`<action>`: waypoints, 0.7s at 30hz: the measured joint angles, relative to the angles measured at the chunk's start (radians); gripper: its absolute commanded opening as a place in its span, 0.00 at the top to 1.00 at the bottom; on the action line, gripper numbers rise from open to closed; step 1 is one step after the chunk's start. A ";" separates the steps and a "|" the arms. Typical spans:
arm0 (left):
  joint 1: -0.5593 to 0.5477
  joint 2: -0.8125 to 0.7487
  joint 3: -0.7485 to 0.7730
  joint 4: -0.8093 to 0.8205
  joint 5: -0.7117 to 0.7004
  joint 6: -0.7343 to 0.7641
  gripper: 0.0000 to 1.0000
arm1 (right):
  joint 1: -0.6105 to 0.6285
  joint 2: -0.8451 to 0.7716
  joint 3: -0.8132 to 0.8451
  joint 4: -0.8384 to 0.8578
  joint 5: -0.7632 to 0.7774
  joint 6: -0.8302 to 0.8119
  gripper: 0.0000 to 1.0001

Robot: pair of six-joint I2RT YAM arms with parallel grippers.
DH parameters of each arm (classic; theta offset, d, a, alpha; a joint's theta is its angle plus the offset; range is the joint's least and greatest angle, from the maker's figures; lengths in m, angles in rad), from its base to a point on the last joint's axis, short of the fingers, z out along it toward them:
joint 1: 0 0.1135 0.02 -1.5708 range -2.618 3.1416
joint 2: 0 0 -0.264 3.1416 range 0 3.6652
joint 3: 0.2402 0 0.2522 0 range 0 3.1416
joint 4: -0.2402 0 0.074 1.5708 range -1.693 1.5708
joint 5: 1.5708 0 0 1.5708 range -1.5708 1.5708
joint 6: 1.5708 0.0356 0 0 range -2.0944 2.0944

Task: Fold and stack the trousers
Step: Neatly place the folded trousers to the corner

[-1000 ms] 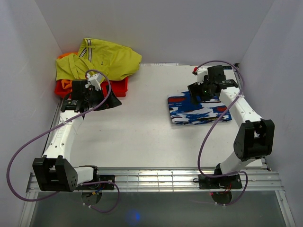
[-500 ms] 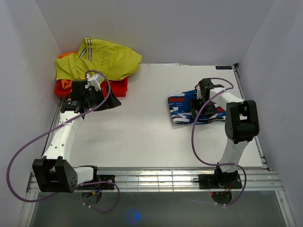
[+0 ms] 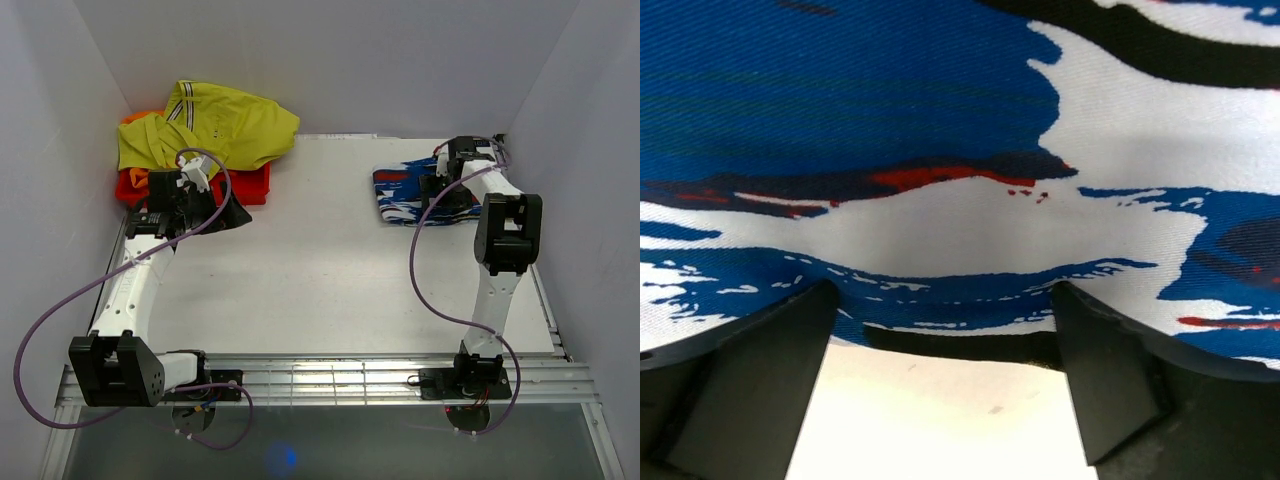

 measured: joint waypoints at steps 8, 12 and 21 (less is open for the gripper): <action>0.002 0.013 0.000 0.000 -0.004 0.001 0.02 | -0.077 0.104 0.148 0.083 -0.033 -0.076 0.03; 0.006 0.015 -0.010 0.000 -0.007 0.003 0.02 | -0.093 0.164 0.242 0.097 -0.033 -0.076 0.00; 0.014 0.015 -0.015 -0.021 -0.018 0.015 0.02 | -0.108 0.266 0.399 0.129 -0.032 -0.089 0.02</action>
